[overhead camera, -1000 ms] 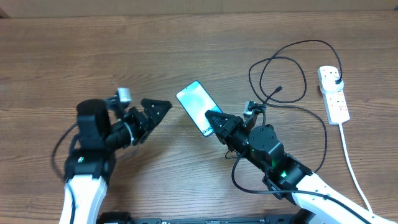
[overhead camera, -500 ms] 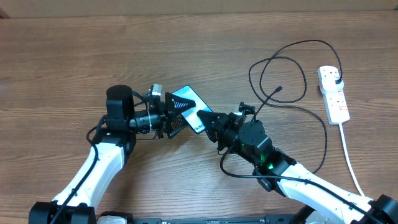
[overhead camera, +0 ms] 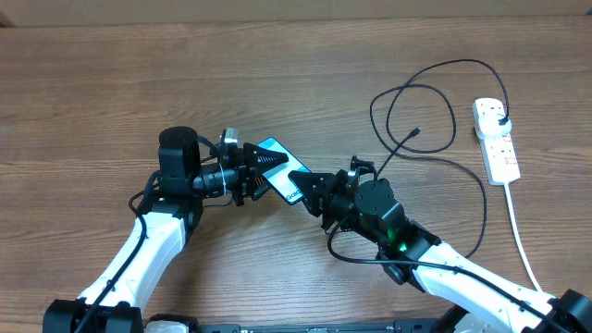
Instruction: Plug charger to phone and switch on socket
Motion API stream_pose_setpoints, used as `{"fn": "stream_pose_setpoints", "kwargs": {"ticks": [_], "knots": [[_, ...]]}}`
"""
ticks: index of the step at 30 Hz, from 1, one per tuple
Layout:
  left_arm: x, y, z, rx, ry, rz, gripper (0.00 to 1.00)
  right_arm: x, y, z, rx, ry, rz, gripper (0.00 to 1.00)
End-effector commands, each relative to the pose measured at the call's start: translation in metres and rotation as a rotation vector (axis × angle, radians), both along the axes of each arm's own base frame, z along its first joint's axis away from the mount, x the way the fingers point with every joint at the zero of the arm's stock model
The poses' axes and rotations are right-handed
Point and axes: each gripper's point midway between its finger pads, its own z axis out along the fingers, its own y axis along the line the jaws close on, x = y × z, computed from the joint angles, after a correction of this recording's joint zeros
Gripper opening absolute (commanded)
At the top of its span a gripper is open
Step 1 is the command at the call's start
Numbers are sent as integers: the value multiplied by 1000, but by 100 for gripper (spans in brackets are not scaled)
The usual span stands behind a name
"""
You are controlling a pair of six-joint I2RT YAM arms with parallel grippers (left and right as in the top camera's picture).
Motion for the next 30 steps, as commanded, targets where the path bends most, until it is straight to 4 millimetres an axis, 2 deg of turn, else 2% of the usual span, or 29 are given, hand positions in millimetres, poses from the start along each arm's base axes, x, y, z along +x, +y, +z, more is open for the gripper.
{"fn": "stream_pose_setpoints", "kwargs": {"ticks": [1,9,17,23,30], "knots": [[8,4,-6,24,17,54,43,-4,7,12,33,-13,43,4],[18,11,-12,66,12,121,41,-4,7,12,33,-13,44,4],[21,13,-14,74,18,142,22,-4,7,12,34,-14,43,4],[21,13,-14,74,20,145,22,-4,7,12,34,-13,45,4],[21,14,-14,76,20,150,26,-5,8,14,53,1,46,4]]}}
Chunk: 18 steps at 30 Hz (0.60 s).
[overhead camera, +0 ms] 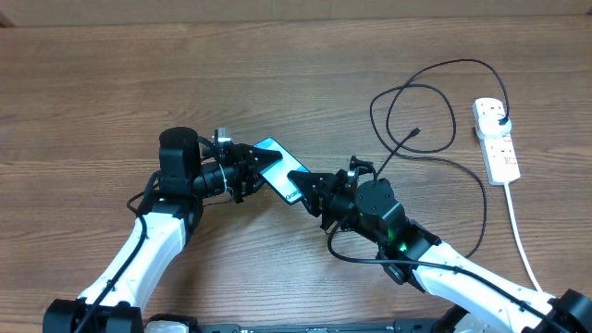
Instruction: Plug charger to phone and switch on socket
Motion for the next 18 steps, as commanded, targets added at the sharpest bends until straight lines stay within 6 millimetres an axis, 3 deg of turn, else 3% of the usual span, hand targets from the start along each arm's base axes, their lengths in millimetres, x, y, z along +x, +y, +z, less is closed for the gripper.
{"fn": "stream_pose_setpoints", "kwargs": {"ticks": [1,18], "knots": [[5,3,-2,14,-6,28,26,-4,7,12,34,-10,42,4],[1,-6,-2,5,15,11,21,-7,10,10,25,-13,36,4]]}}
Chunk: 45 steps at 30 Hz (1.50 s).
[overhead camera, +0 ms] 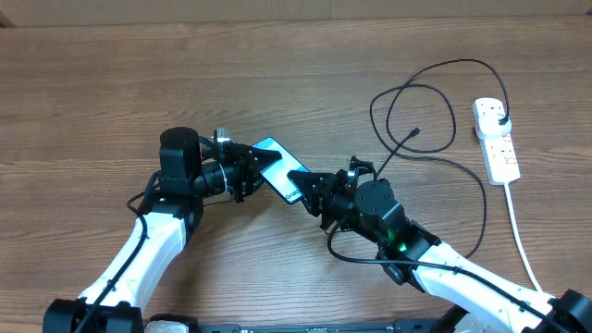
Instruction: Plug charger to phone and switch on socket
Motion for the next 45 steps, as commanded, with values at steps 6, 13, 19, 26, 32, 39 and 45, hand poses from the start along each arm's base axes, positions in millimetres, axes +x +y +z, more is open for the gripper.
{"fn": "stream_pose_setpoints", "kwargs": {"ticks": [6,13,19,26,32,39,45], "knots": [[-1,-6,0,0,2,-7,22,-6,7,3,-1,1,24,4],[-1,-6,0,-2,6,-5,25,-7,8,4,3,1,35,4],[-2,-7,0,-21,47,9,23,-8,9,3,3,2,40,4],[-4,-16,2,-23,33,-6,20,-6,7,1,-7,5,22,4],[-5,-17,3,-30,37,-14,19,-6,6,-2,-16,13,18,4],[-6,-22,16,-69,-6,-52,17,-5,5,-3,-21,16,11,4],[-4,-22,18,-69,-19,-49,10,-5,5,-3,-22,17,11,11]]}}
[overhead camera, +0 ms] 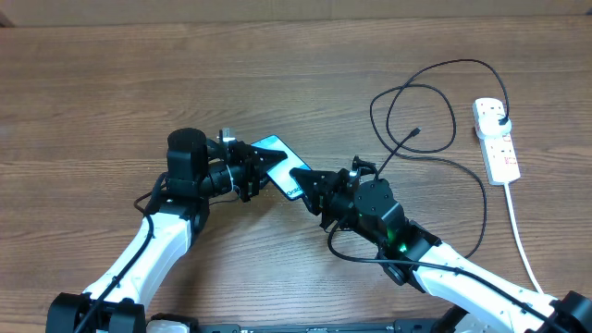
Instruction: Plug charger to phone and switch on socket
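The phone (280, 151), blue screen up, lies tilted at the table's middle. My left gripper (263, 165) reaches in from the left, its fingers closed on the phone's left side. My right gripper (302, 178) comes from the lower right; its fingers meet in a point over the phone's white lower end (293, 192). The black charger cable (435, 111) loops at the right, its free connector (416, 132) lying loose, far from both grippers. Its plug sits in the white socket strip (497, 146) at the far right.
The strip's white lead (518, 231) runs down the right side toward the front edge. The black cable's loops cover much of the right half. A black wire (356, 259) curls beneath my right arm.
My left arm has shifted a little to the right, and the phone has moved slightly right and up with it. The right gripper stays at the phone's lower end.
At first my left gripper pointed onto the phone's left side, with the right one at its lower end. Then the left fingers sat a little further left around the phone's edge. Now the left arm and the phone have edged right. Cable and socket strip never moved.
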Motion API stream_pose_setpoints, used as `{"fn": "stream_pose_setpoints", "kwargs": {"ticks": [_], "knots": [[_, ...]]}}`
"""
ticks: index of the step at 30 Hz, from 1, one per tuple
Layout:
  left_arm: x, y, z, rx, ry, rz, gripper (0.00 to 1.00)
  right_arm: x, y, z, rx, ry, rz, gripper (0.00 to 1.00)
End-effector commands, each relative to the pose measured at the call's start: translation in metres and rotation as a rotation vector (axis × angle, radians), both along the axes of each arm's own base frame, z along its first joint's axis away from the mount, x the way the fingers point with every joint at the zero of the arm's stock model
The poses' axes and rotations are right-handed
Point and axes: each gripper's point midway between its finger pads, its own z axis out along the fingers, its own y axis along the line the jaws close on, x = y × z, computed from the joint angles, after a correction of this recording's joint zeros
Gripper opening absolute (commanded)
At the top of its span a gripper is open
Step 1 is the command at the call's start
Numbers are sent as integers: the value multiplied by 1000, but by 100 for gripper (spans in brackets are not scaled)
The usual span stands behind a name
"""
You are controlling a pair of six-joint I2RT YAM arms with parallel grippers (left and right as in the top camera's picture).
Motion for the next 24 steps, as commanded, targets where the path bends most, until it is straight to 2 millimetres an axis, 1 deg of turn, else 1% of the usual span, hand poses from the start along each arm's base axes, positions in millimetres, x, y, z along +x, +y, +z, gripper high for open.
{"fn": "stream_pose_setpoints", "kwargs": {"ticks": [1,2,4,7,11,12,13,15,17,18,19,21,24], "knots": [[-6,-10,16,-44,-24,-59,8,-9,9,-1,-13,-1,55,14],[-6,-10,16,-44,-24,-59,5,-9,9,-1,-14,-1,55,17],[-6,-10,16,-41,-29,-60,4,-9,8,-2,-17,3,55,27],[-5,-10,15,-27,-47,-61,4,-11,6,-11,-47,23,57,37],[-3,-7,11,20,-105,-64,4,-18,-3,-38,-133,110,48,53],[-4,-7,9,29,-102,-66,4,-19,-8,-48,-170,134,33,59],[-8,-6,1,40,-65,-70,6,-17,-23,-65,-277,134,-2,74],[-13,-5,-7,56,-30,-79,6,-15,-43,-83,-423,115,-46,84],[-20,-3,-16,80,3,-93,6,-11,-63,-95,-533,109,-108,92],[-23,-3,-20,90,14,-101,6,-9,-73,-99,-582,106,-141,98],[-26,-2,-24,102,24,-110,6,-8,-80,-101,-611,108,-169,100],[-32,-1,-30,119,47,-124,6,-5,-91,-104,-659,101,-204,100],[-40,0,-38,134,87,-138,7,2,-98,-101,-751,15,-154,100]]}}
